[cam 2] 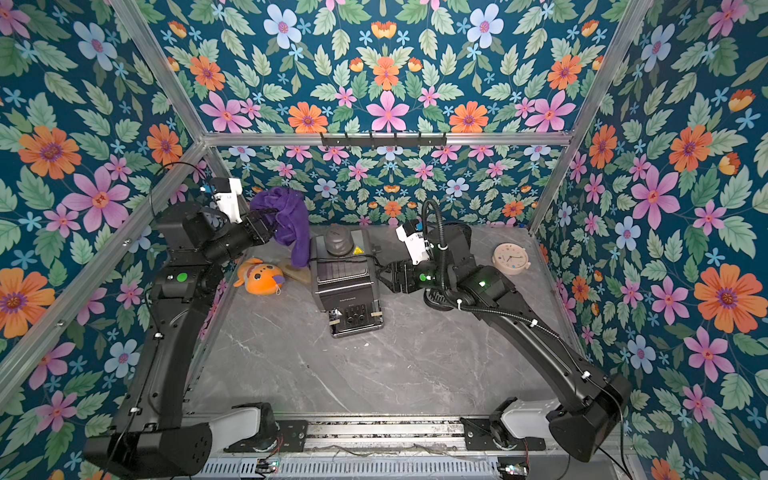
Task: Wipe the surface of a coffee machine
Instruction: Adjust the cleaning item.
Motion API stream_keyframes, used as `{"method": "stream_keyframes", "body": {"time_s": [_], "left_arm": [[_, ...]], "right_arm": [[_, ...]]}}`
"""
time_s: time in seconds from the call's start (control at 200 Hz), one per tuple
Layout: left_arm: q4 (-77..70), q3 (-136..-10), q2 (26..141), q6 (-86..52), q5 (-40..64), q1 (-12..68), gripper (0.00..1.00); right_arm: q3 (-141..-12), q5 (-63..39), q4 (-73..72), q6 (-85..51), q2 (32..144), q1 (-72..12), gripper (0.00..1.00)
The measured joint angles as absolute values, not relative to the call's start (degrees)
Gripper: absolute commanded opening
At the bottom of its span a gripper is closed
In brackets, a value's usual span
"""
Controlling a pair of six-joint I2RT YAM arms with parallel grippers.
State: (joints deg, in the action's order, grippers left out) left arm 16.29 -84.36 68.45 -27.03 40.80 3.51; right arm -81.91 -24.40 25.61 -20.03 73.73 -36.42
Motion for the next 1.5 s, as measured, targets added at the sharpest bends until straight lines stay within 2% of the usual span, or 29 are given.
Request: {"method": "stream_keyframes", "body": {"time_s": [0.225,0.44,0.89,1.33,1.5], "left_arm": [[8.5,-82.9,65.4,-29.8,49.5,13.9,0.0],[-5.7,-76.9,64.8,-40.4,52.8,15.5,0.0],[-20.4,-68.7,61.3,-47.1,53.6,17.2,0.0],[-27.2,-61.3,60.8,-46.9,52.1,18.5,0.0],[-26.3,-61.8,61.5,-44.8,52.1,19.4,0.0]], "right_arm": [[-82.7,-35.0,10.8,-20.3,74.5,-36.6,0.79],[-81.4,-40.4,-1.2,-22.9,76.1,-38.8,0.8],[-86.2,-42.6,-17.5,-37.3,84.8,-40.7,0.78],[-91.3,-39.4,-17.0,-46.1,87.2,-41.2,0.76],[-92.2,-38.0,-12.8,-45.1,87.3,-41.5,0.67]]}}
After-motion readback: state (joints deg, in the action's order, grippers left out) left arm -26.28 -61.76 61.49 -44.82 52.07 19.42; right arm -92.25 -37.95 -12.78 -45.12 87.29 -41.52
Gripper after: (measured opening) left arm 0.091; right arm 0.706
